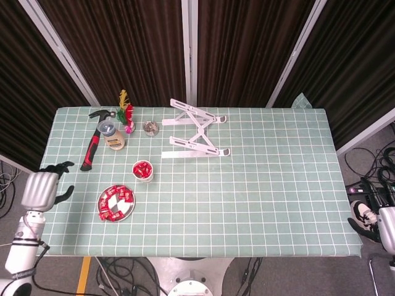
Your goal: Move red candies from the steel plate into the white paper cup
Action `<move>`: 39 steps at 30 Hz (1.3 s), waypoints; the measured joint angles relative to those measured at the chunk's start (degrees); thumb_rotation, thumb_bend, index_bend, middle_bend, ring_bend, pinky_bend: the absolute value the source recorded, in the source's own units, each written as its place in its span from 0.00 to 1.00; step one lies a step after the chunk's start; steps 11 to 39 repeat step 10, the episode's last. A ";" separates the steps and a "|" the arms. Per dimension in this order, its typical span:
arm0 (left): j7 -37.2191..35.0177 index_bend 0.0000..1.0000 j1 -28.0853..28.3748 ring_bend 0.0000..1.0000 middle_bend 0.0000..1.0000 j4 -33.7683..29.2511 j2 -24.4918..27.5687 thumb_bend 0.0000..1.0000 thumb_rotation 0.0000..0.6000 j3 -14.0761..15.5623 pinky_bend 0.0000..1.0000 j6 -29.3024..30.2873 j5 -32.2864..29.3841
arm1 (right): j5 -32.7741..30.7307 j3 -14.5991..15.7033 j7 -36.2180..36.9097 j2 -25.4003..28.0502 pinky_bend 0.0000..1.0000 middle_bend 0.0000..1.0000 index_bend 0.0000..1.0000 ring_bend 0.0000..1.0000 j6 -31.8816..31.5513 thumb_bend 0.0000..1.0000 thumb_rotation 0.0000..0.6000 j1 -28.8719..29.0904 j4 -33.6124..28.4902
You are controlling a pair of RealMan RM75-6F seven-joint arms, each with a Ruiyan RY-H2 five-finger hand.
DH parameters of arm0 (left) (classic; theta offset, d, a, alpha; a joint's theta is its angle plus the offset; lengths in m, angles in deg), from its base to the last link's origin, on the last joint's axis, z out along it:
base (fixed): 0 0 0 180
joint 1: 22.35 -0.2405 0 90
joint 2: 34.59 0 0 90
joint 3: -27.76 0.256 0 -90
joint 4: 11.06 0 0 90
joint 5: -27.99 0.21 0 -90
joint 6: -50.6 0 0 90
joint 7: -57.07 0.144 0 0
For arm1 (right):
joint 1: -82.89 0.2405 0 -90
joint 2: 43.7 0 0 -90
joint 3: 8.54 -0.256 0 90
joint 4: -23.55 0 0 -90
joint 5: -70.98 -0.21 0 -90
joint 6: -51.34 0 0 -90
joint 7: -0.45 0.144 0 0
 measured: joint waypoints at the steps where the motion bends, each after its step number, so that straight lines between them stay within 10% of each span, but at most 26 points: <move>1: -0.01 0.35 -1.19 0.27 0.34 0.31 0.17 0.29 1.00 0.43 0.33 1.51 0.63 | 0.23 0.01 -0.13 -0.30 0.15 0.18 0.08 0.00 -0.23 0.12 1.00 -0.01 0.21; 10: 1.11 0.35 -9.40 0.27 0.34 0.42 0.84 0.29 1.00 4.27 0.33 9.69 4.40 | 1.89 1.26 -0.19 -2.62 0.14 0.17 0.08 0.00 -1.60 0.14 1.00 -0.95 1.78; 39: 1.11 0.35 -9.40 0.27 0.34 0.42 0.84 0.29 1.00 4.27 0.33 9.69 4.40 | 1.89 1.26 -0.19 -2.62 0.14 0.17 0.08 0.00 -1.60 0.14 1.00 -0.95 1.78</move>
